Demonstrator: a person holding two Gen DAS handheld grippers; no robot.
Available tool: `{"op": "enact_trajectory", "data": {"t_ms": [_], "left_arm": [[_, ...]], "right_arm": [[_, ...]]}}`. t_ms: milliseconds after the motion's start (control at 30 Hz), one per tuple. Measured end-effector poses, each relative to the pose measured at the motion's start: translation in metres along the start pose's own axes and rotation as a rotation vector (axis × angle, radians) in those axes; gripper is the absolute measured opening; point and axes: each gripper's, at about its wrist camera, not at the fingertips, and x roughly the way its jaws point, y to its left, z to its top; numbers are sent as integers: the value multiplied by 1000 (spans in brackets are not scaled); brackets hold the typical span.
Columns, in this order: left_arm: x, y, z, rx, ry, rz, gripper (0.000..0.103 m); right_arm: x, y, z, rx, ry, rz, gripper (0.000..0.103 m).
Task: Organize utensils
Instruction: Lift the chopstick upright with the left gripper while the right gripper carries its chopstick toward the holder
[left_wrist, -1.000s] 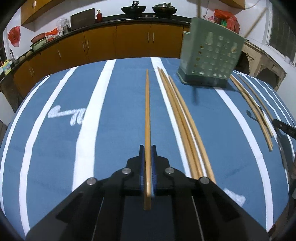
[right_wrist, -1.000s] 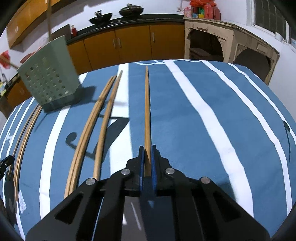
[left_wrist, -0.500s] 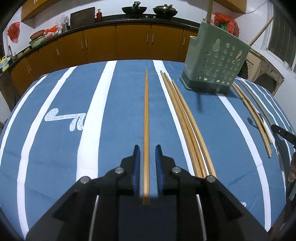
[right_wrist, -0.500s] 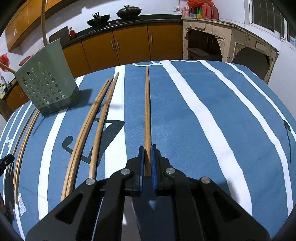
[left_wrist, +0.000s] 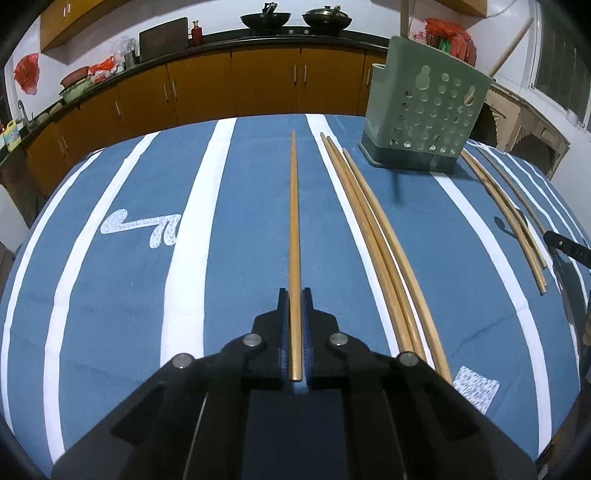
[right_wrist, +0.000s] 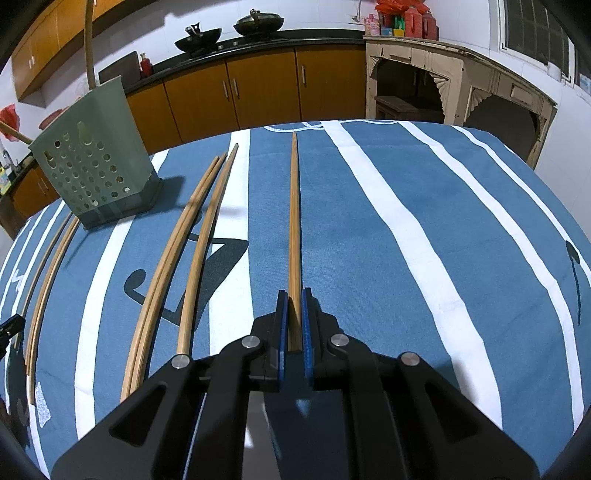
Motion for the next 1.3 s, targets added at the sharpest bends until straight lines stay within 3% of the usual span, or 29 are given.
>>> {"op": "enact_trajectory", "data": {"t_ms": [233, 533, 867, 1300], "left_arm": [[-14, 0, -1, 29, -15, 24, 7], [-70, 10, 17, 64, -157, 48, 8], [-139, 18, 48, 49, -348, 39, 7], [-170, 22, 71, -13, -432, 5, 7]], "right_arm": [[-29, -1, -5, -57, -90, -42, 8], [-82, -5, 9, -108, -257, -83, 8], [-131, -4, 37, -96, -406, -38, 8], [-158, -1, 60, -30, -477, 60, 8]]}}
